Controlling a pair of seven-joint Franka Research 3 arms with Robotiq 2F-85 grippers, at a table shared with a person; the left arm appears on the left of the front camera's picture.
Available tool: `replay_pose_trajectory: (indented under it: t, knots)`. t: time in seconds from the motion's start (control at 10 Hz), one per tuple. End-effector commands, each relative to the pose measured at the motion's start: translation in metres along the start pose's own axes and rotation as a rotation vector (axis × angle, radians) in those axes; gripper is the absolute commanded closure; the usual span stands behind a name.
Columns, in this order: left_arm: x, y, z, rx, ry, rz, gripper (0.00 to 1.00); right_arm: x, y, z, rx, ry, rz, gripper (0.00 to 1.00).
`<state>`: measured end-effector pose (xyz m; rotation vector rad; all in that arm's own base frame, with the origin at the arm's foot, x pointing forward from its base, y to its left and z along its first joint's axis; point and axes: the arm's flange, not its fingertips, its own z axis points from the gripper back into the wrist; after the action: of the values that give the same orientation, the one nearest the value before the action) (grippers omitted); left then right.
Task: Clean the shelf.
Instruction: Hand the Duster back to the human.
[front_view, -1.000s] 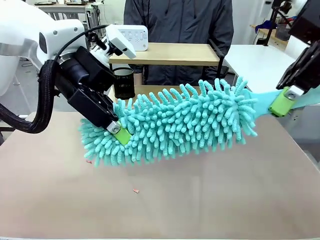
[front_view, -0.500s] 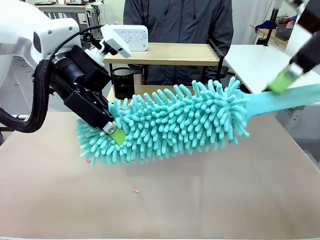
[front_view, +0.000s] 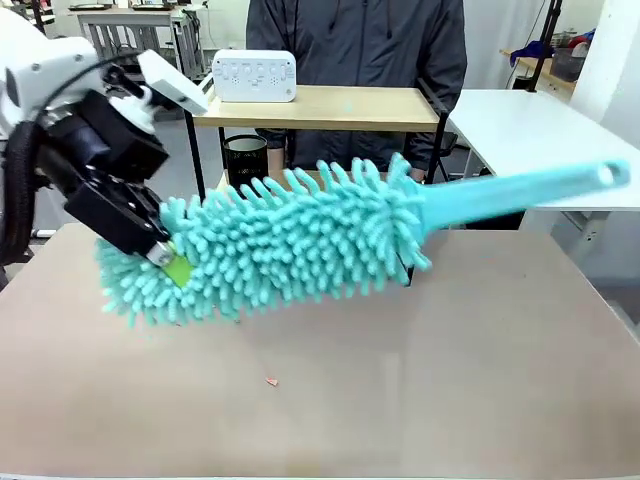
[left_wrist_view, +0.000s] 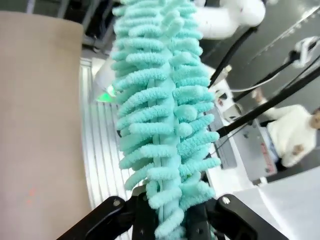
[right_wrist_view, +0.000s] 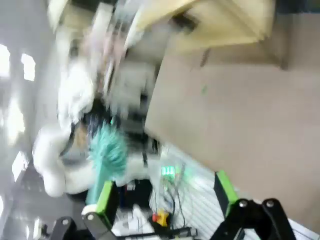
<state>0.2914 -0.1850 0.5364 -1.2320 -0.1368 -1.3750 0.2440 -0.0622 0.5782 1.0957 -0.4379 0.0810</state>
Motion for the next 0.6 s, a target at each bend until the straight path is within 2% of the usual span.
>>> replay_pose_trajectory:
  t: [0.0,0.1,0.2,0.3,0.4,0.5]
  knots:
    - [-0.023,-0.013,0.029,0.029,-0.145,-0.027,1.00,-0.044,-0.046,-0.021,-0.162,-0.612,-0.381,0.00]
    - [-0.034,-0.023,0.050,0.038,-0.232,-0.032,1.00,-0.060,-0.069,-0.037,-0.359,-0.482,-0.443,0.00]
    - [-0.053,-0.048,0.093,0.209,-0.444,-0.049,1.00,-0.021,-0.041,0.003,-0.054,-0.125,-0.102,0.00]
    - [-0.070,-0.076,0.126,0.342,-0.648,-0.101,1.00,-0.021,-0.041,0.003,-0.054,-0.125,-0.102,0.00]
    - [-0.089,-0.095,0.151,0.467,-0.843,-0.084,1.00,-0.021,-0.041,0.003,-0.054,-0.125,-0.102,0.00]
    - [-0.115,-0.102,0.178,0.623,-1.006,0.130,1.00,-0.021,-0.041,0.003,-0.054,-0.125,-0.102,0.00]
